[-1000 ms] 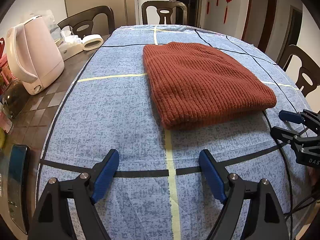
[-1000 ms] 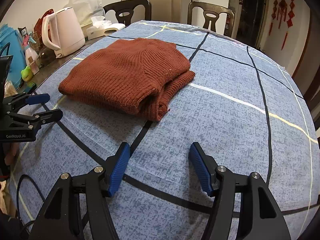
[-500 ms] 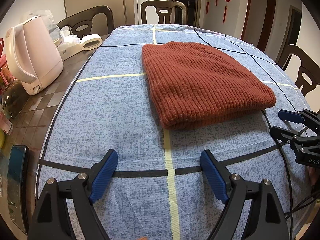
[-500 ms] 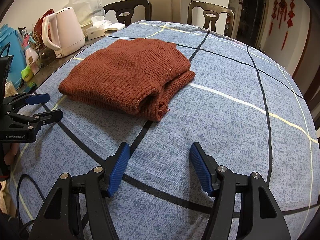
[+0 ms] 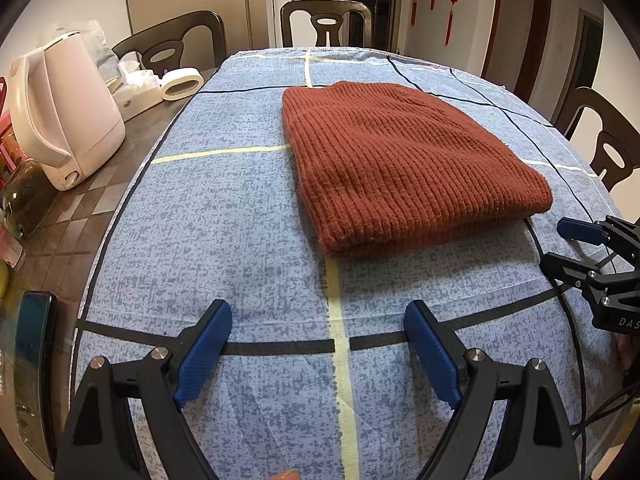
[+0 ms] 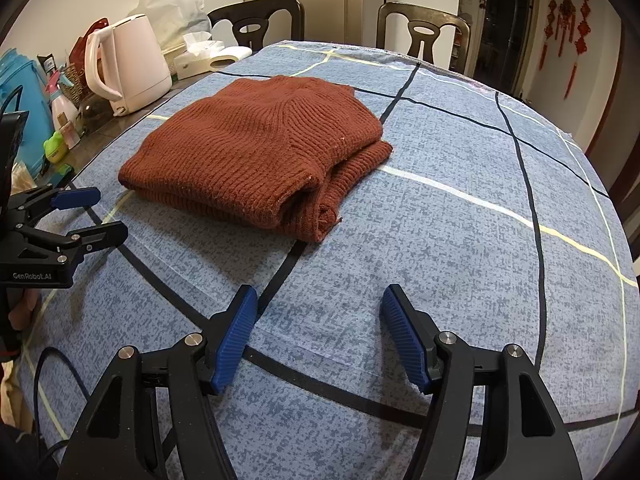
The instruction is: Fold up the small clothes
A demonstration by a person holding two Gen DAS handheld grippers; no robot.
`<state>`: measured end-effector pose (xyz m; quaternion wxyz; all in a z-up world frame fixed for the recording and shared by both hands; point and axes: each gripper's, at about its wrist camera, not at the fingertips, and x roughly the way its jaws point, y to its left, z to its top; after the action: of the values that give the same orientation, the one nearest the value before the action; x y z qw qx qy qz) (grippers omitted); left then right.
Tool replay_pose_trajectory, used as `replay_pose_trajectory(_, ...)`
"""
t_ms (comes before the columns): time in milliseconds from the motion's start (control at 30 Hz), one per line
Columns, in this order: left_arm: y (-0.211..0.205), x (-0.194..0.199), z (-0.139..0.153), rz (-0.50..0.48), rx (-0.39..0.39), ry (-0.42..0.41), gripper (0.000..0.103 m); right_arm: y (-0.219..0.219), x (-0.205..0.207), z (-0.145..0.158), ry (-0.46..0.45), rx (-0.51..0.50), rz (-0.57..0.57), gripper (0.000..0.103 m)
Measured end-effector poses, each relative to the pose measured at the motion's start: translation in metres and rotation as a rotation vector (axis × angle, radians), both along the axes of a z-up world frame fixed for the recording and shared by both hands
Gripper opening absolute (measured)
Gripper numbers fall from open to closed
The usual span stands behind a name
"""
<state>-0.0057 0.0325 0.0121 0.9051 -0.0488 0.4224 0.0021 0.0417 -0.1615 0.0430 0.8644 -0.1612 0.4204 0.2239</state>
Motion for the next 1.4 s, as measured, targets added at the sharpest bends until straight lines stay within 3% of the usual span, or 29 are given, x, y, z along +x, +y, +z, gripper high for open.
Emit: replay_pose_trajectory(1400, -0.0001, 0.0012, -0.0003, 0.001, 0.002, 0.003, 0.093, 0.0012, -0.0003, -0.0006, 0.001, 0.0, 0.002, 0.07)
